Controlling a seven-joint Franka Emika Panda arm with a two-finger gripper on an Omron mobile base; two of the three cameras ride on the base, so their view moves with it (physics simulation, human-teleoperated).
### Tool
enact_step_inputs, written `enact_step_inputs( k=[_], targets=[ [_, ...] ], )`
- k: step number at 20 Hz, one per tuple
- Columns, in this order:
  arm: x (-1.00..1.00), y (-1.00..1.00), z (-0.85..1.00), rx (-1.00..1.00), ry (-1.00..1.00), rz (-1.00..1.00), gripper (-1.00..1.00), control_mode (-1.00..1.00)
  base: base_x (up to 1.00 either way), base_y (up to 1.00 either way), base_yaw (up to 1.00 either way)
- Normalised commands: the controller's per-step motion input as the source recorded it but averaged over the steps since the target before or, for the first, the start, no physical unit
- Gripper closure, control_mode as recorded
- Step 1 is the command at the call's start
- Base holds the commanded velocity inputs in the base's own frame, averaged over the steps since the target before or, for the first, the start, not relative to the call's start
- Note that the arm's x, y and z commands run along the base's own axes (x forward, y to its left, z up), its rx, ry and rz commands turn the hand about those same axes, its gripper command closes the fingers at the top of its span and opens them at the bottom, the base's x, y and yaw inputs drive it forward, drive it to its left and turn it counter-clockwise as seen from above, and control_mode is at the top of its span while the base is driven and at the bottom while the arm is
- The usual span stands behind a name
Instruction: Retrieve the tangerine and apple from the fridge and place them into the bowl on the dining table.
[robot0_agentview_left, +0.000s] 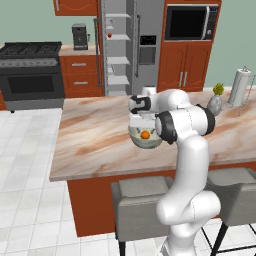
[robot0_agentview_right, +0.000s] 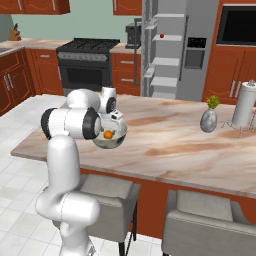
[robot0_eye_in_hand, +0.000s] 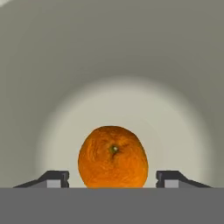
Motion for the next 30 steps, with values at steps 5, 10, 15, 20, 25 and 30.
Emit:
enact_step_inputs(
  k=[5,10,15,20,25,30],
  targets=[
    [-0.3,-0.05,0.44,0.0,0.0,-0.01,-1.0,-1.0,0.0,0.0,0.0],
    [-0.58,-0.27,0.86,0.0,-0.09,-0.01,-1.0,-1.0,0.0,0.0,0.0],
    [-1.0,-0.3,1.0,0.0,-0.22,0.0,-1.0,-1.0,0.0,0.0,0.0],
    [-1.0,-0.15,1.0,0.0,-0.16,0.0,-1.0,-1.0,0.0,0.0,0.0],
    [-1.0,0.0,0.84,0.0,-0.13,0.0,-1.0,-1.0,0.0,0.0,0.0],
    [-1.0,0.02,0.71,0.0,-0.14,0.0,-1.0,-1.0,0.0,0.0,0.0]
  ],
)
